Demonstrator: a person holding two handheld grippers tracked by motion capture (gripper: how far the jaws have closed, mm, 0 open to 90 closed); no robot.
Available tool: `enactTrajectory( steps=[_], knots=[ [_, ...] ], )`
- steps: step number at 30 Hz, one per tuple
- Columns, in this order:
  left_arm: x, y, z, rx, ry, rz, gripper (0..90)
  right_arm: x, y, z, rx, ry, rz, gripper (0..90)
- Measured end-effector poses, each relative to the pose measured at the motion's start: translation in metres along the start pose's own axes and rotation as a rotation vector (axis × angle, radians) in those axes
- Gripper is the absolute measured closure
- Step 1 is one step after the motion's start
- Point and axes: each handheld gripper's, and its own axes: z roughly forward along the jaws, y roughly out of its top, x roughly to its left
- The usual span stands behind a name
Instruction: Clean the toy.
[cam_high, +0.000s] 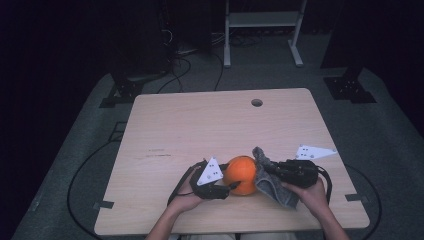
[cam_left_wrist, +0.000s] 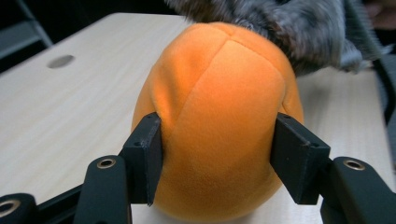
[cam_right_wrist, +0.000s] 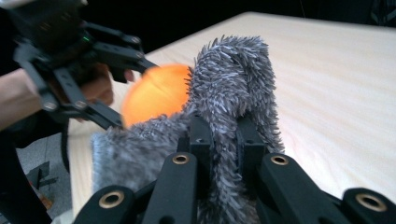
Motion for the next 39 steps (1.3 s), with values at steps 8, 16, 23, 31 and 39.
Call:
enactTrajectory(
  steps=[8,16,23,31,39],
  knots=[
    [-0.005,0.000,0.001,0.003,-0.076,0.004,37.9,0.015,0.006,0.013,0.018,0.047,-0.057,80.3],
    [0.004,-0.006,0.012,-0.026,-0.114,-0.030,12.5,0.016,0.001,0.013,0.050,0.107,-0.081,80.2],
    [0.000,-0.008,0.008,-0.018,-0.144,0.003,30.4,0.009,-0.002,0.011,0.081,0.010,-0.084,80.2],
    [-0.003,0.000,0.005,-0.017,-0.026,0.009,39.5,0.011,0.005,0.003,0.038,0.031,-0.076,80.2],
    [-0.009,0.002,0.007,0.037,-0.025,0.013,35.5,0.026,0.013,0.028,0.065,0.065,-0.149,80.2]
  ],
)
